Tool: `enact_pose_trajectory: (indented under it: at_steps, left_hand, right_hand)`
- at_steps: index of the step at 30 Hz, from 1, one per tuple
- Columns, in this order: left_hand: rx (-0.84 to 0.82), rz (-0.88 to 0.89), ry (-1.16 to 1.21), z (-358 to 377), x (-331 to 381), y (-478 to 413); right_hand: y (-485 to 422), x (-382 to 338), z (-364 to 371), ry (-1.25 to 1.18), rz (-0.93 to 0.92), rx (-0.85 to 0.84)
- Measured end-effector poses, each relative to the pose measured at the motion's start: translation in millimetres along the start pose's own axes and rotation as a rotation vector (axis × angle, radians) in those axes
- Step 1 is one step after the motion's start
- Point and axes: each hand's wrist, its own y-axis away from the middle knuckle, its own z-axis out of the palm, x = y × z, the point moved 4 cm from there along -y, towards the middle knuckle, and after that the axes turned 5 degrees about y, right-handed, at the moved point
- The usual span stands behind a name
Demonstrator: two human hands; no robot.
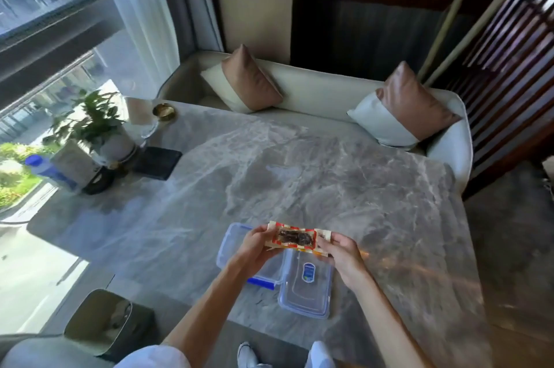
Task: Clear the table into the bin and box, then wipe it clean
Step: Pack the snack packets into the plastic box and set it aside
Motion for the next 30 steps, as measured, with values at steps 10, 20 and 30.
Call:
enact_pose_trajectory:
  at_steps: [10,20,30]
  left_hand:
    - [0.126,0.151,0.165,-92.4,9.4,58.9]
    - [0.109,0.303,-0.163,-122.7,28.5,66.6]
    - [0.211,0.334,-0.114,-115.7,54.4,54.2]
  right_hand:
    - [44.7,60.5,152.7,-0.096,0.077,0.033]
    - [39.0,40.3,188.7,0.414,-0.037,-0.282]
    - [-0.9,21.9,201.5,0.280,-0.065,-0.300]
